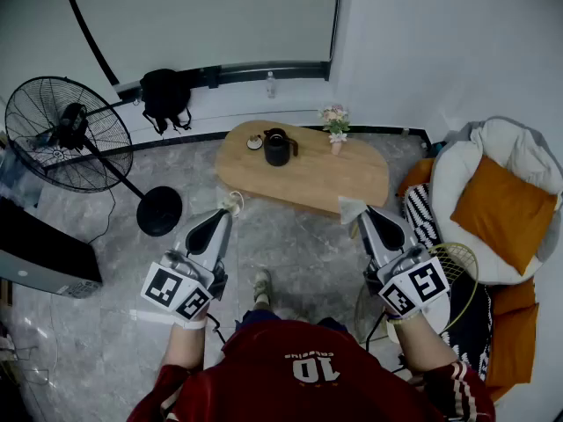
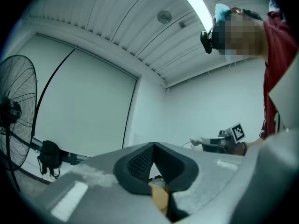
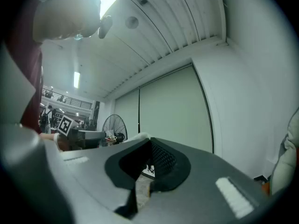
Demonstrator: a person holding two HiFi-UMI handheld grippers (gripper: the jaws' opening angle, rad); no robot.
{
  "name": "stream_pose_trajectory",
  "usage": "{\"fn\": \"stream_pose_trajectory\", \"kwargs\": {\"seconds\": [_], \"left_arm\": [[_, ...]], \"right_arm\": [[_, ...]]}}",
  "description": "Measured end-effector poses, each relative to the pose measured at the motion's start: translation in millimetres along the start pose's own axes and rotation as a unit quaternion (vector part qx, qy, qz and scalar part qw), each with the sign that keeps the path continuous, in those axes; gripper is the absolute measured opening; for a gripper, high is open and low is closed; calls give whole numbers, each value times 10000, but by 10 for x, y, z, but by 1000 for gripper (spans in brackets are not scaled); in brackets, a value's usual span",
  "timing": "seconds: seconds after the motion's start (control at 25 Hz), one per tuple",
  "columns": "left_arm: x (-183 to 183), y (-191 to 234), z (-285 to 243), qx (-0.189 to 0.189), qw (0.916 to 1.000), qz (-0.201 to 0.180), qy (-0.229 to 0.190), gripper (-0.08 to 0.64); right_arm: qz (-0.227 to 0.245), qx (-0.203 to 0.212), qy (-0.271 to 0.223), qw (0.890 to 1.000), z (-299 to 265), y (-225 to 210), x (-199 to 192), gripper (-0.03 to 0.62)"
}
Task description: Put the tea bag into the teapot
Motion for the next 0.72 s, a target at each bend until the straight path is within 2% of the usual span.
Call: {"fn": "stream_pose_trajectory", "kwargs": {"seconds": [0.48, 0.72], "left_arm": [[-10, -39, 23, -3, 10000, 10, 6, 2], [-15, -117, 28, -60, 10000, 2, -7, 2]], "right_arm": [[106, 88, 18, 9999, 29, 52, 11, -2], [148, 191, -255, 9994, 74, 110, 71, 0]]}}
Point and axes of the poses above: the fingertips, and each gripper's own axes: z backward along the fingers, y to its left, x out of its top, the point moved 2 cm from there along z, backward along the fingers, and after that the axes turned 7 degrees about z, right-handed, at the moved point
